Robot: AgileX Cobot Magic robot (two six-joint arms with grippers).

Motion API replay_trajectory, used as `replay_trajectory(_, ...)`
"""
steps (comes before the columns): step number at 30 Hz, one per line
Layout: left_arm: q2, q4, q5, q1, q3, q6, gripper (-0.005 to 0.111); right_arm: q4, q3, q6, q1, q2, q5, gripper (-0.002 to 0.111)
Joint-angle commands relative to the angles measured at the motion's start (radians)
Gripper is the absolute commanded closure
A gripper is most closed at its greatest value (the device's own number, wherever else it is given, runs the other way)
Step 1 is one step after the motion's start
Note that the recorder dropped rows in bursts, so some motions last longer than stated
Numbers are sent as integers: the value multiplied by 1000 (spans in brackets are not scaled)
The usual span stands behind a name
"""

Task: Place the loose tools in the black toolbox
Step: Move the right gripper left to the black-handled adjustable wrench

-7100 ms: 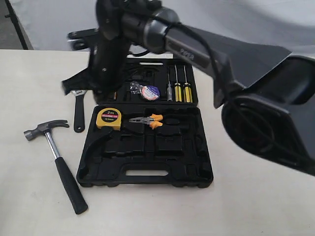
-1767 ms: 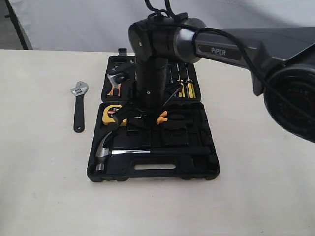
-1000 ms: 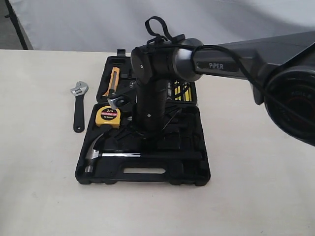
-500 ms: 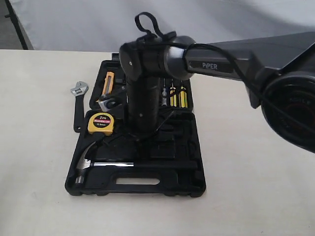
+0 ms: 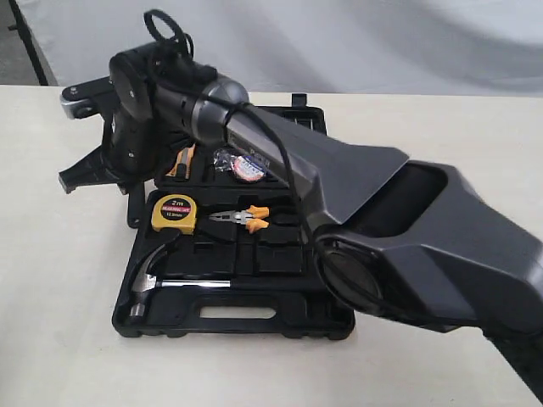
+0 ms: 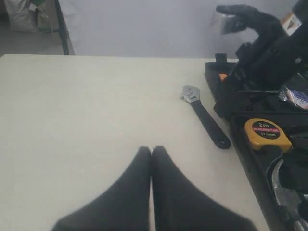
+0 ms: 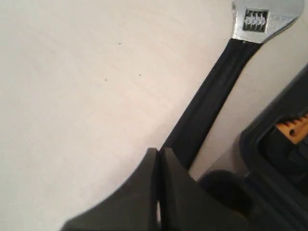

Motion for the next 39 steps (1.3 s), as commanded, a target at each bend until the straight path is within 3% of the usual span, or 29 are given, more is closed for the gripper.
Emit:
replay_trajectory(1,-8,-14,-17,3,9,-10,105,-9,-78,28,-8,84,-29,109)
replay_trajectory(17,-8,-14,-17,3,9,-10,105,11,-78,44,19,131,53,109)
replay_trajectory(39,-8,-14,-17,3,9,-10,105,60,-78,84,163,61,167,109)
